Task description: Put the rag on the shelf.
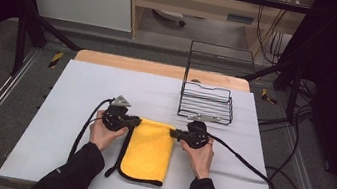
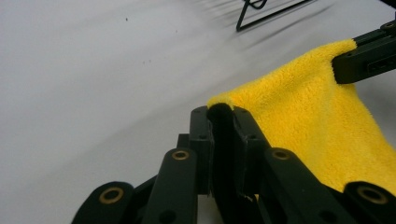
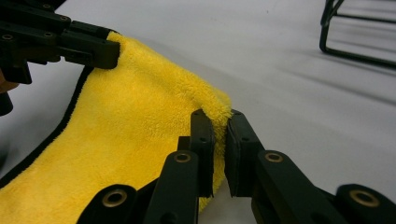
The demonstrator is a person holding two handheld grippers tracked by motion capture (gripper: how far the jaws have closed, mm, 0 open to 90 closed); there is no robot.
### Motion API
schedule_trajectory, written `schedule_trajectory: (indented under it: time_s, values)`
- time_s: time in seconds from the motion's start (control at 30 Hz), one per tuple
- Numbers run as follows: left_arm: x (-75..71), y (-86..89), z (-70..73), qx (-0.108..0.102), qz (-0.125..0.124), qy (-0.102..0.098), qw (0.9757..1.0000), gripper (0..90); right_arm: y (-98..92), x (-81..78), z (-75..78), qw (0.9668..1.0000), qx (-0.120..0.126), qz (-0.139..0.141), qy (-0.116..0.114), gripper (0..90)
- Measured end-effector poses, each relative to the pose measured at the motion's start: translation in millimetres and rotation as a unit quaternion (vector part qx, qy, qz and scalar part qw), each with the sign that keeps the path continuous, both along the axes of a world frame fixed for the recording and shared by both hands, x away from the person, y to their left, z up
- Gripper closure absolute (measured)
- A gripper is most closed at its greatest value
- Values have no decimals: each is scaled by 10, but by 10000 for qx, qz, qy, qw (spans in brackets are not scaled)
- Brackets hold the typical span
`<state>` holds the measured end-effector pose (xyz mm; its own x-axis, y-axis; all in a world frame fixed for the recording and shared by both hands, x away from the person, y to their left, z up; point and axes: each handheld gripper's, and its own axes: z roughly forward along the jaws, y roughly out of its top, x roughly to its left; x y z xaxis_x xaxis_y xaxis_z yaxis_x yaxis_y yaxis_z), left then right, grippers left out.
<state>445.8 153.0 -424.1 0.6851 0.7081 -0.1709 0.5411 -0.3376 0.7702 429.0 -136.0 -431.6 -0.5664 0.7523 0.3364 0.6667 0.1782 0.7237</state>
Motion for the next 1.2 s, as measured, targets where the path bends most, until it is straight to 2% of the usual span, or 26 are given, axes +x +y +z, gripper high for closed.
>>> schedule_trajectory:
  time_s: [0.07,0.1,0.17,0.23,0.33,0.53,0.57,0.63,0.83,1.1,1.2]
  values:
    - [-36,15,42,-30,-19,-79,10000,801,0,-16,25,10000,0,21,-65,831]
    - [-60,26,64,-63,-26,-135,9999,801,5,-50,72,9998,-27,66,-199,831]
    - [-99,43,89,-95,-24,-227,9997,801,10,-69,96,9997,-29,73,-246,831]
    - [-139,60,110,-138,-26,-300,9995,801,20,-114,160,9991,-25,133,-399,831]
    - [-199,91,147,-220,-23,-403,9989,801,28,-145,200,9987,-6,159,-478,831]
    - [-315,129,234,-301,-29,-641,9975,800,48,-247,307,9961,-25,240,-849,831]
    - [-332,136,250,-322,-14,-669,9972,800,48,-247,307,9961,-25,240,-849,831]
    - [-368,154,285,-370,-2,-751,9965,800,51,-287,358,9943,-10,287,-1030,831]
    - [-486,188,384,-464,21,-1018,9937,800,57,-336,431,9915,6,333,-1255,831]
    - [-565,230,482,-623,93,-1215,9906,800,81,-397,551,9873,107,316,-1550,830]
    - [-591,248,535,-724,152,-1310,9886,800,84,-405,574,9856,177,288,-1658,831]
